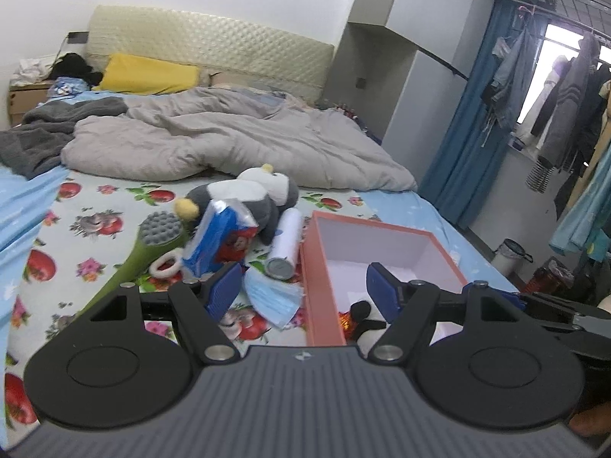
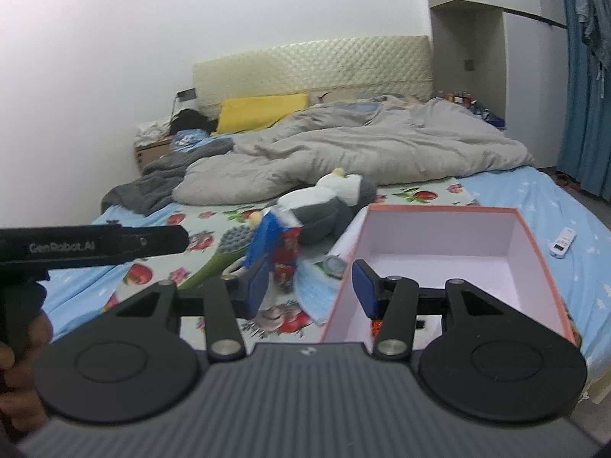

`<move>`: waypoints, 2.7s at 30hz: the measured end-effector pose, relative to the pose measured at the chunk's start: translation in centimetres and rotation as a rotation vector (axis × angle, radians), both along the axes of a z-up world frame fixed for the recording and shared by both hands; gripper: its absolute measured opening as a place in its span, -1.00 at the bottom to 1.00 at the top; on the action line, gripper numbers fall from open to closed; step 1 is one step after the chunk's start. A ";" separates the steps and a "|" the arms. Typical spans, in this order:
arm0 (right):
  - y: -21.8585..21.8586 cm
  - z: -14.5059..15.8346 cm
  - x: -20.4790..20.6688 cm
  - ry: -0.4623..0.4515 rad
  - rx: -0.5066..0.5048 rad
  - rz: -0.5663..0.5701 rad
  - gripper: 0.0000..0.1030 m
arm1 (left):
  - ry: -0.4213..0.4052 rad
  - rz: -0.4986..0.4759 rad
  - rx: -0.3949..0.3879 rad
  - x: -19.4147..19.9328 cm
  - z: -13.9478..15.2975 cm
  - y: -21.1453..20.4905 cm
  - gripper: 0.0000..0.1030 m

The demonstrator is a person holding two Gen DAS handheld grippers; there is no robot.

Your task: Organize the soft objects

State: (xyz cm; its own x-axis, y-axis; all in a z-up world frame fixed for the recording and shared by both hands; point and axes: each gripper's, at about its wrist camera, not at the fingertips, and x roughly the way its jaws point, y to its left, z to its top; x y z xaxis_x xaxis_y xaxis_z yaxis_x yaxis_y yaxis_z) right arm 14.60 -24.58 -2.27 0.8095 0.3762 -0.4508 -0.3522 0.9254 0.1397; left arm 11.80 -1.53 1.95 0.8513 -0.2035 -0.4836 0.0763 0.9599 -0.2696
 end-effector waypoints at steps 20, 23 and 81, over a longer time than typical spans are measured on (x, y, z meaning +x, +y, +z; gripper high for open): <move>4.8 -4.0 -4.4 0.115 -0.077 0.099 -0.01 | 0.102 0.077 -0.011 -6.7 -4.1 3.1 0.49; 5.4 -4.7 -4.3 0.125 -0.095 0.105 -0.01 | 0.132 0.091 -0.017 -7.1 -5.4 3.5 0.49; 15.2 -21.4 18.3 0.209 -0.319 -0.103 -0.63 | 0.391 0.064 -0.273 25.1 -25.9 10.4 -0.07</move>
State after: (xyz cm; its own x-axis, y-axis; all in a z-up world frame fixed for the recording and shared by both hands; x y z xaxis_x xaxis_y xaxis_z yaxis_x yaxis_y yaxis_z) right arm 32.85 -9.39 -23.70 0.7141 0.1124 -0.6909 -0.2501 0.9629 -0.1018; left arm 36.88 8.83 -23.98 0.6309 -0.3208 -0.7065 -0.1380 0.8496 -0.5090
